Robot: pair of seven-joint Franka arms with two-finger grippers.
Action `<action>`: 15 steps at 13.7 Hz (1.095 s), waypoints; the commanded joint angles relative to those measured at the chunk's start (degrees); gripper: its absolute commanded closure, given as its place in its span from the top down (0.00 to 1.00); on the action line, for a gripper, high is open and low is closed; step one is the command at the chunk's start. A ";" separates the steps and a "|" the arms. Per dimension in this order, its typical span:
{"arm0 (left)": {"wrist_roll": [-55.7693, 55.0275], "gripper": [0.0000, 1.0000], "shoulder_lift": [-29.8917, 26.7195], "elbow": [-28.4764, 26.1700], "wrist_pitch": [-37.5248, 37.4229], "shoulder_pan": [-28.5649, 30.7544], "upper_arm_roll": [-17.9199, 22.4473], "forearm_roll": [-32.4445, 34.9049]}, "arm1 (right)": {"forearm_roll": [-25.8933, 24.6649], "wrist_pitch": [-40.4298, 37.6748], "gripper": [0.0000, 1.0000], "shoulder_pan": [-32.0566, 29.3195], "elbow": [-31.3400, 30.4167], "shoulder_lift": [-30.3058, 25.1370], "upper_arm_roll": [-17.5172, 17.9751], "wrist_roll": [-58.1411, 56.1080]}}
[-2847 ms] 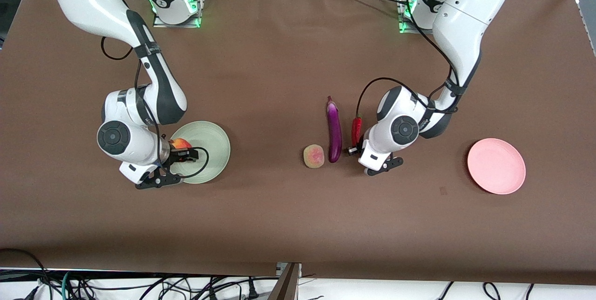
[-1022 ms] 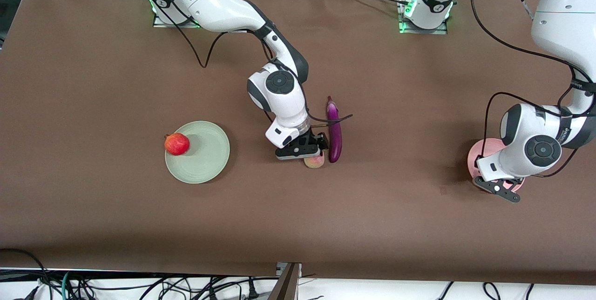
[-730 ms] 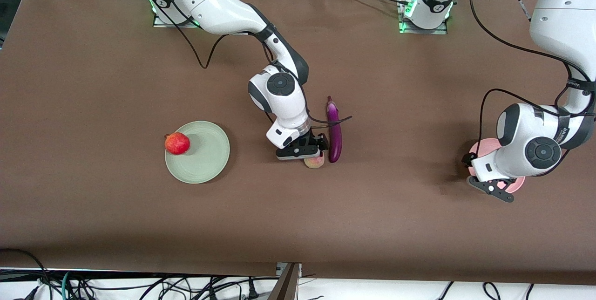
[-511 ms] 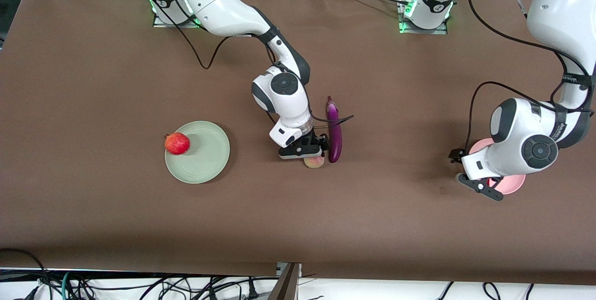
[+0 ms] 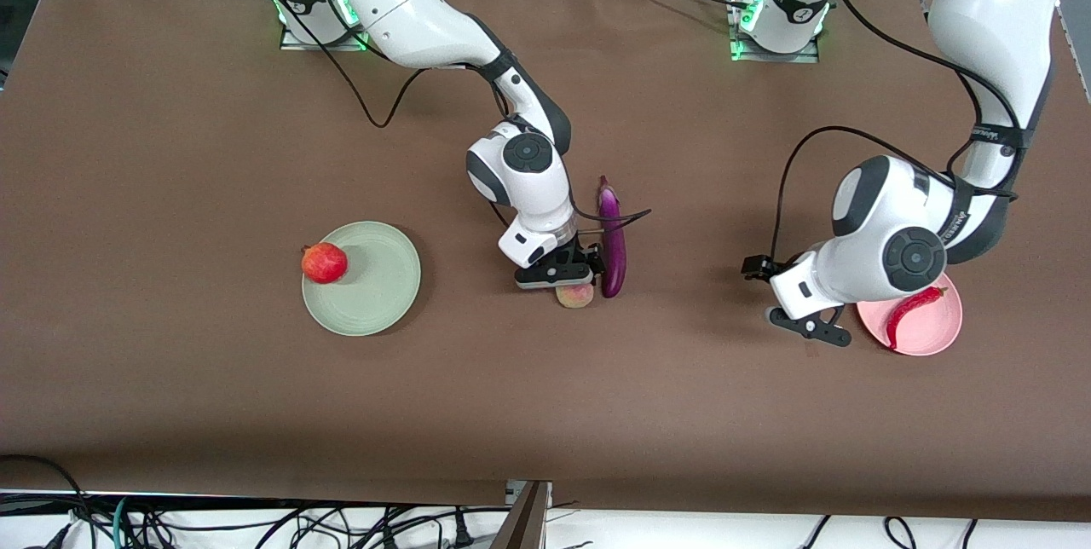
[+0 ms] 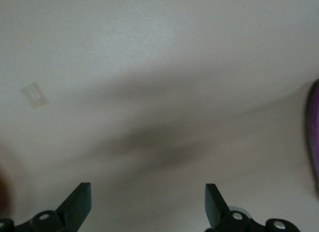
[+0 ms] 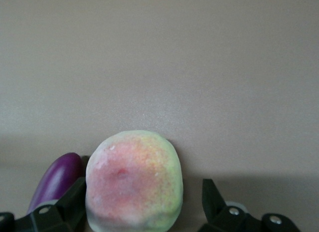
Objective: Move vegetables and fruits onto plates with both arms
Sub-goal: 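Carry the peach toward the green plate while the left gripper reaches the eggplant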
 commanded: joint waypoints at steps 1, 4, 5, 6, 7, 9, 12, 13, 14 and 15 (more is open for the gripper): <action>-2.88 1.00 -0.74 0.01 -0.57 0.22 -1.43 -2.82 | -1.29 -0.11 0.99 0.47 1.52 1.01 -0.74 1.65; -3.76 1.00 -0.74 -0.25 -0.57 0.48 -1.61 -5.89 | -2.08 -0.19 0.38 0.03 1.52 0.49 -0.74 1.48; -5.42 1.00 -0.74 -0.25 -0.48 0.39 -1.61 -8.00 | -1.91 -0.37 0.22 -0.14 1.52 0.23 -0.74 1.31; -7.09 1.00 -0.74 -0.25 -0.39 0.13 -1.61 -9.67 | -1.82 -0.81 0.13 -0.49 1.34 -0.30 -0.83 0.96; -8.07 1.00 -0.65 -0.25 -0.22 -0.04 -1.70 -10.99 | -1.82 -2.29 0.13 -1.71 1.08 -1.35 -0.75 0.43; -11.66 1.00 -0.13 -0.51 0.22 -1.18 -1.88 -15.64 | -1.73 -8.43 0.13 -5.40 -1.54 -6.61 -0.40 -3.50; -17.21 1.00 0.67 -1.83 2.50 -4.43 -1.79 -17.07 | 2.82 -11.36 0.13 -10.50 -10.75 -15.04 -0.31 -15.00; -18.70 1.00 1.28 -2.53 4.34 -6.35 -1.70 -16.98 | 3.36 -11.36 0.14 -12.34 -14.79 -17.77 -0.39 -20.09; -20.97 1.00 1.46 -4.02 7.14 -7.94 -1.53 -16.64 | 3.37 -11.27 0.15 -14.01 -19.36 -20.49 -0.57 -24.58; -23.26 1.00 1.37 -6.90 11.95 -9.00 -1.44 -16.46 | 3.37 -10.92 0.18 -15.86 -23.58 -23.13 -0.57 -28.63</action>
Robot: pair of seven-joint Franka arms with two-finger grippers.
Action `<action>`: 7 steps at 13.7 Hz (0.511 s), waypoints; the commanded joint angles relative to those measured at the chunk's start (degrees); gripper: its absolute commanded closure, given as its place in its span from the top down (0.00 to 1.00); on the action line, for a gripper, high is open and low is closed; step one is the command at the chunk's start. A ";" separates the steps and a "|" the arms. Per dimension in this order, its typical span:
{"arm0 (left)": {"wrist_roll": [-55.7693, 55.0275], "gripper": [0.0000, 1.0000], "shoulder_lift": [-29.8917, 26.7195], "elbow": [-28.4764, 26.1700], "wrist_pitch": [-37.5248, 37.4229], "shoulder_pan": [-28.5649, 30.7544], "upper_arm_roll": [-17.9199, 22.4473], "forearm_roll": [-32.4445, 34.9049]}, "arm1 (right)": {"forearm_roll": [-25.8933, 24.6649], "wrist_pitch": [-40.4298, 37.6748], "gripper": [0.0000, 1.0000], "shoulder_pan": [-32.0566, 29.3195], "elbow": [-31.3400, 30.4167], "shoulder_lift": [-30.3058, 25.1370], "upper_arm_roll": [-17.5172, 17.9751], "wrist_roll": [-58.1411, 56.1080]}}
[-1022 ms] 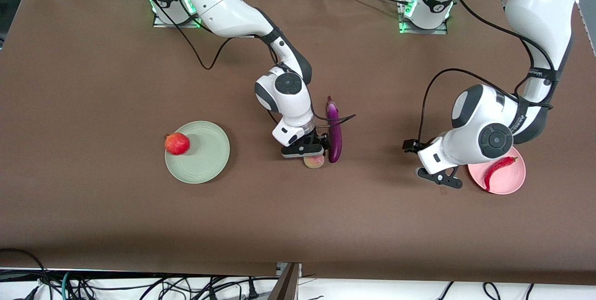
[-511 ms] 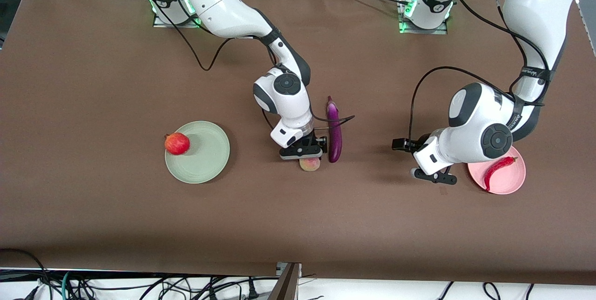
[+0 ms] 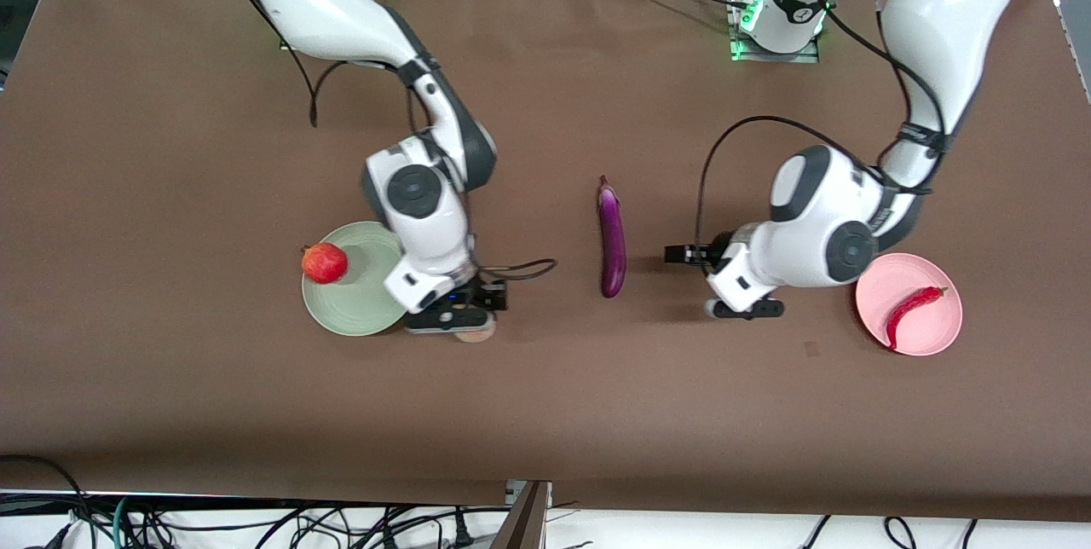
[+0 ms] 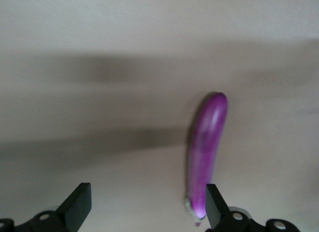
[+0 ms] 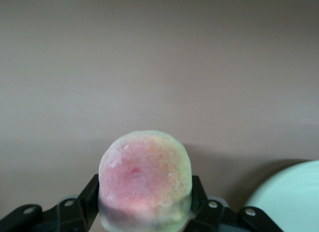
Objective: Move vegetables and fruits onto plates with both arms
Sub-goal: 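Carry the peach toward the green plate while the left gripper reaches the eggplant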
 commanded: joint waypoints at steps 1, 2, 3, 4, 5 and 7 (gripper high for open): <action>-4.67 1.00 -0.28 -7.03 12.29 -2.92 0.35 -0.60 | 0.81 1.35 0.18 -4.30 -15.65 -10.00 1.02 -10.08; -4.68 1.00 0.07 -8.97 16.53 -3.53 0.35 -0.60 | 0.90 1.52 0.23 -5.53 -18.29 -11.59 1.02 -11.77; -4.68 1.00 1.55 -9.69 19.36 -5.10 0.43 -0.60 | 0.90 1.87 0.27 -6.59 -20.32 -12.47 1.02 -12.31; -4.77 1.00 2.53 -9.61 20.26 -6.34 0.61 -0.60 | 0.90 1.96 0.29 -6.86 -21.47 -12.66 1.02 -12.49; -4.77 1.00 2.88 -9.35 20.26 -7.83 0.70 -0.60 | 0.98 1.96 0.32 -7.04 -22.27 -12.57 1.02 -12.49; -4.77 1.00 3.94 -9.34 20.35 -8.37 1.14 -0.60 | 0.98 1.88 0.37 -7.65 -24.11 -12.83 0.93 -12.75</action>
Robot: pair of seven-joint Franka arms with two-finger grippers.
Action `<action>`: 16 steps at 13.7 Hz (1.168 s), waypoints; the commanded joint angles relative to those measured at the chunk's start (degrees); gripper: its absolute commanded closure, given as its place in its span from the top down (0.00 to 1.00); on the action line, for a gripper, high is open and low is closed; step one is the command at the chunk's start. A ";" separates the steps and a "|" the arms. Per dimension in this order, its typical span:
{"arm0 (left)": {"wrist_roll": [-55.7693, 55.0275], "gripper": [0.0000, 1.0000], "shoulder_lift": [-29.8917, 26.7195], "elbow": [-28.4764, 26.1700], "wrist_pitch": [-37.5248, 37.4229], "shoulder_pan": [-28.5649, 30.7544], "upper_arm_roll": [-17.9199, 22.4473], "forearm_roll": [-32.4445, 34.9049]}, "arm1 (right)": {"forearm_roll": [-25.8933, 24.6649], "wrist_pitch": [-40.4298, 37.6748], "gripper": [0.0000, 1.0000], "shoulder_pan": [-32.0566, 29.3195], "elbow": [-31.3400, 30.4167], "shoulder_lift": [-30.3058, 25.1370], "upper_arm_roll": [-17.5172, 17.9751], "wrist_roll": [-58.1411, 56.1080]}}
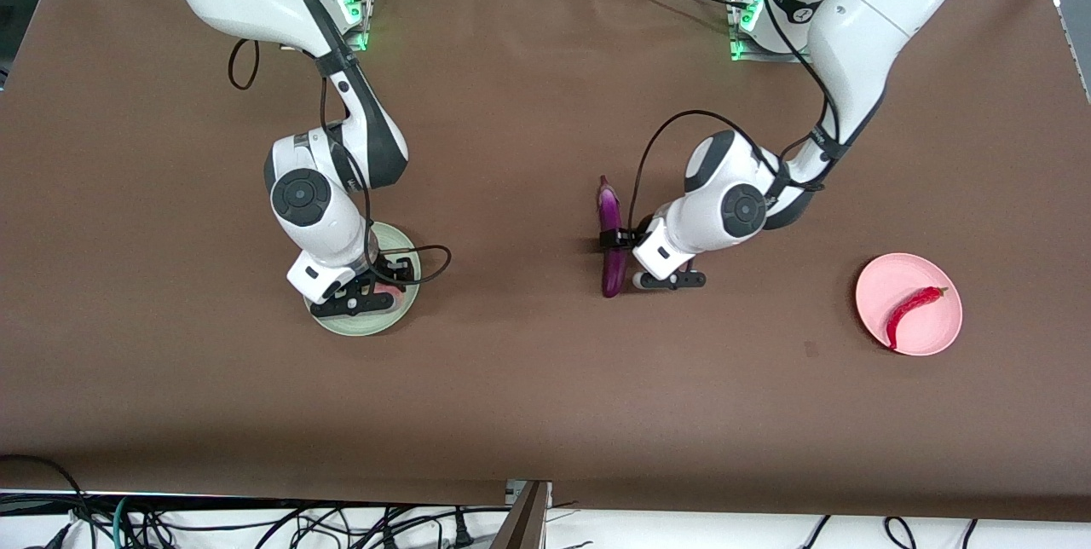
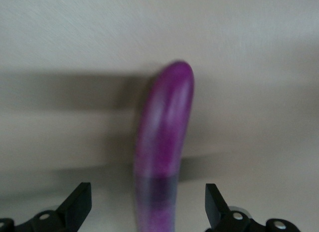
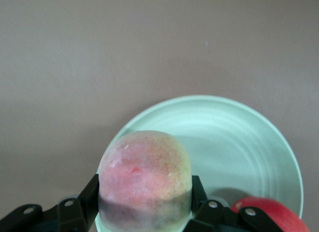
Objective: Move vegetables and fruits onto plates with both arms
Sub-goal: 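Release the peach on the green plate while the left gripper grasps the eggplant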
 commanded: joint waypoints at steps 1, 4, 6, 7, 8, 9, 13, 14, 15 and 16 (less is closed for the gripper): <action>-0.20 0.86 0.49 0.25 0.41 -0.94 1.31 -0.60 | 0.91 1.39 0.42 -0.99 -5.31 -2.77 0.86 -1.74; -0.29 0.13 1.80 0.60 0.41 -2.51 2.10 -0.51 | 0.91 1.48 0.75 -0.99 -5.41 -2.95 0.86 -2.53; -0.11 0.02 1.46 0.69 0.41 -3.66 3.94 -0.42 | 0.91 1.13 0.78 -1.16 -5.41 -3.64 0.86 -2.71; -0.11 0.01 1.28 0.77 0.23 -3.66 3.95 -0.42 | 0.91 0.78 0.78 -1.16 -5.41 -4.08 0.86 -2.80; -0.03 0.01 0.58 0.78 -0.46 -3.05 4.03 -0.42 | 0.91 0.69 0.78 -1.16 -5.41 -4.35 0.86 -2.88; 0.15 0.01 -1.25 0.78 -2.30 -2.26 4.21 -0.42 | 0.91 0.69 0.78 -1.16 -5.41 -4.79 0.86 -2.89; 2.16 0.02 -6.98 7.17 -22.83 2.48 5.18 8.76 | 0.91 -1.77 0.92 -1.25 -4.97 -7.16 0.77 -2.71; 4.09 0.02 -6.98 9.98 -28.62 3.79 5.18 12.72 | 0.91 -2.64 0.96 -1.25 -4.97 -7.69 0.69 -2.71; 7.24 0.02 -6.98 12.96 -34.08 5.20 5.09 15.72 | 0.91 -4.13 0.96 -1.25 -4.97 -9.08 0.68 -2.71; 11.62 0.04 -6.89 15.34 -38.83 6.17 5.26 18.28 | 0.91 -6.41 0.97 -1.25 -4.62 -10.32 0.68 -2.62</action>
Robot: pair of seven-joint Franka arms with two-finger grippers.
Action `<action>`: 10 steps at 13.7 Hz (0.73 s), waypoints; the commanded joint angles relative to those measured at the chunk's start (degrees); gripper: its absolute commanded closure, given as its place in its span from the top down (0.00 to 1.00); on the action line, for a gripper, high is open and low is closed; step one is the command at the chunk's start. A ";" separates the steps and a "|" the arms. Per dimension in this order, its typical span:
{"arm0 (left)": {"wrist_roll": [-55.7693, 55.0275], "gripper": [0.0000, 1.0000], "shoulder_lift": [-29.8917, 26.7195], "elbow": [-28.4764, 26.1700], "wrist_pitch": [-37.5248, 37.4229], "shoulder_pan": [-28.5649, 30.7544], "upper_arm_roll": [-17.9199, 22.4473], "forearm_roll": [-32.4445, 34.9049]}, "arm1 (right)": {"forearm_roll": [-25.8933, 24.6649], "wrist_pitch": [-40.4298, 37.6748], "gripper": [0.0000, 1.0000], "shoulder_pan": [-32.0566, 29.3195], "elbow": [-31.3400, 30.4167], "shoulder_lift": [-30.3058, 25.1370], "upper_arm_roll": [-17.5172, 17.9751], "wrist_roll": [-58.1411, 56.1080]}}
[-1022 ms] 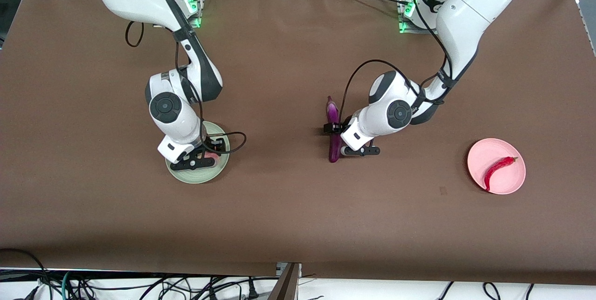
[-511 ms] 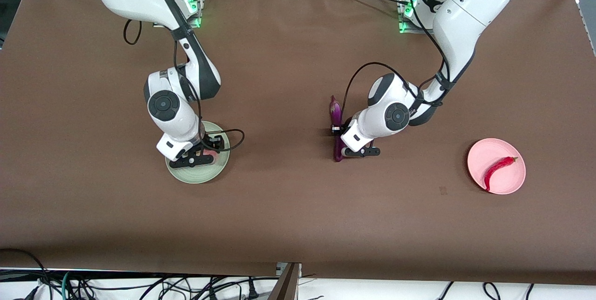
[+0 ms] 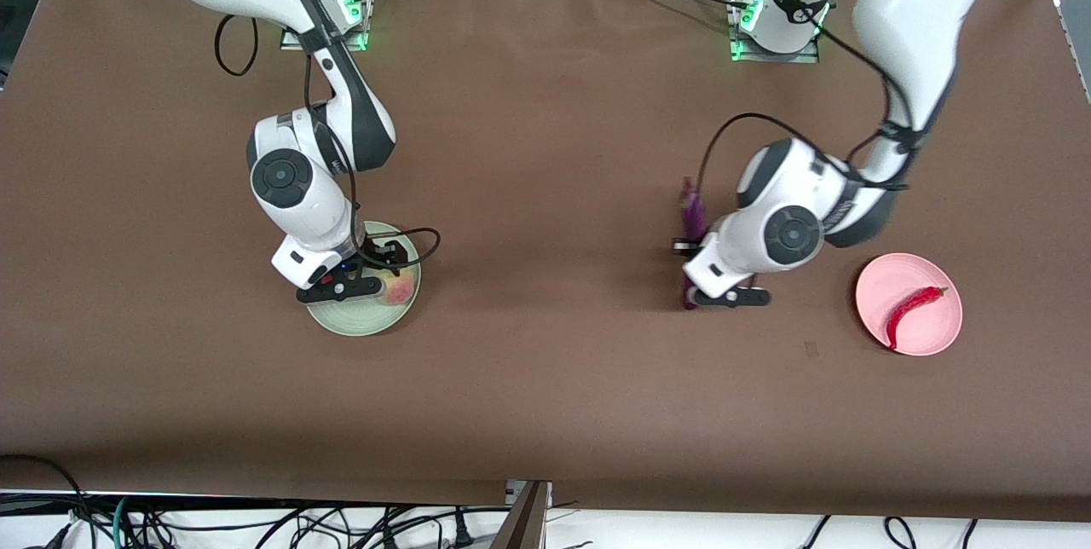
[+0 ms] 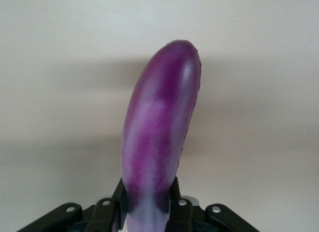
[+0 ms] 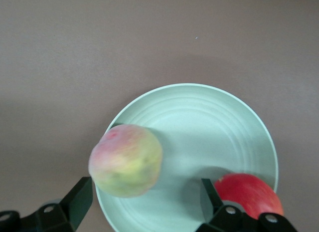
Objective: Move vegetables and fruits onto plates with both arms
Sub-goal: 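Release the peach on the green plate while the left gripper grasps the eggplant, then carry the eggplant to the pink plate while the right gripper returns to rest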
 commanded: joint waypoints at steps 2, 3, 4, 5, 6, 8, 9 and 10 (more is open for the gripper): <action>18.86 0.06 -0.06 4.94 -12.31 5.13 0.33 13.63 | 1.52 -8.79 0.99 -0.72 -0.41 -7.22 0.40 -1.16; 25.28 0.06 -0.06 4.94 -12.50 7.58 0.42 17.33 | 2.48 -11.52 0.99 -0.72 0.20 -8.54 -0.12 -1.33; 30.56 0.06 0.11 4.94 -12.06 10.65 0.33 19.54 | 2.58 -13.63 0.99 -0.72 0.56 -9.95 -0.21 -1.42; 33.57 0.06 0.55 4.94 -11.71 12.86 0.33 20.43 | 2.58 -15.31 0.99 -0.72 0.56 -11.44 -0.30 -1.77; 35.34 0.06 0.81 4.50 -10.92 14.45 0.42 22.44 | 2.58 -16.54 0.99 -0.72 0.56 -13.02 -0.82 -2.38; 38.60 0.05 2.39 3.89 -10.30 17.09 0.42 25.97 | 2.67 -21.01 0.99 -0.72 2.57 -15.32 -1.35 -3.26; 38.70 0.19 2.74 3.71 -9.61 18.49 0.42 26.59 | 2.67 -24.52 0.99 -0.72 4.15 -15.85 -1.97 -4.48; 38.70 0.27 3.97 3.53 -8.47 19.72 0.33 26.77 | 2.67 -28.12 0.99 -0.72 5.55 -17.24 -2.06 -5.28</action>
